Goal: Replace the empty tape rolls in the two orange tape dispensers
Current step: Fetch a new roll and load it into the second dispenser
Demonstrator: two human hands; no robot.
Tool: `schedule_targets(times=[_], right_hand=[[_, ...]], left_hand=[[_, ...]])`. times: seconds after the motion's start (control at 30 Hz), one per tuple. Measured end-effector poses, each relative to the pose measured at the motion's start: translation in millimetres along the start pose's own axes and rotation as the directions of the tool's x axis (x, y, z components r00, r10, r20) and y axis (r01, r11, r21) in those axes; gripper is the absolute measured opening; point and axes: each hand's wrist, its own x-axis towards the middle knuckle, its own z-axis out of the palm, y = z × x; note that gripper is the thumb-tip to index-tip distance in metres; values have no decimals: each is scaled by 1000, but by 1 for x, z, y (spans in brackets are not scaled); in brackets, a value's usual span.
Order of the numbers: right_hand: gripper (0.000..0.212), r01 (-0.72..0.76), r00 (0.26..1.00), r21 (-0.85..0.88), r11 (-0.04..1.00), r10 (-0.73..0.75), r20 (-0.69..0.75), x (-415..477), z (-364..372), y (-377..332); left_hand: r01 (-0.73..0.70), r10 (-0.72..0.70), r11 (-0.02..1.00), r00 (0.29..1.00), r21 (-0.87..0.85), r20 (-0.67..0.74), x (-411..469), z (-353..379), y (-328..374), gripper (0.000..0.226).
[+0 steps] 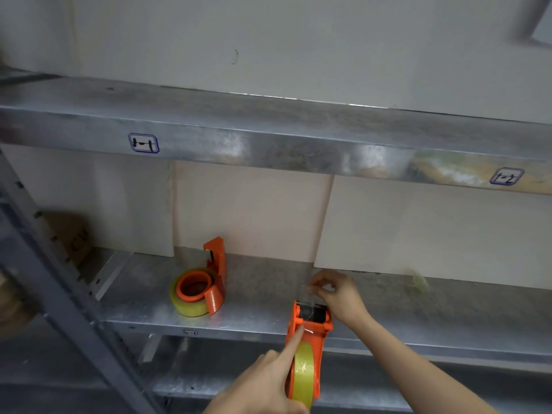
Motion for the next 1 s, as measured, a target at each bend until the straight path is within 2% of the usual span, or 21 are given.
schedule_targets(times=[0.4,0.73,0.87,1.0], right_hand=[[8,14,1000,44,999,-15,9,4,5,-2],[10,-10,1000,50,999,9,22,9,9,2],[8,-27,999,54,998,26,22,9,7,7],[14,-34,999,45,998,32,44,10,7,8]], left_hand=[[-38,39,999,999,-8,15,-5,-1,-1,119],[-95,95,988,995,-124,0,-9,-2,2,110],[-102,100,985,995,-138,-26,-9,-2,5,116],[-57,50,983,998,-176,-43,-9,-1,3,125]])
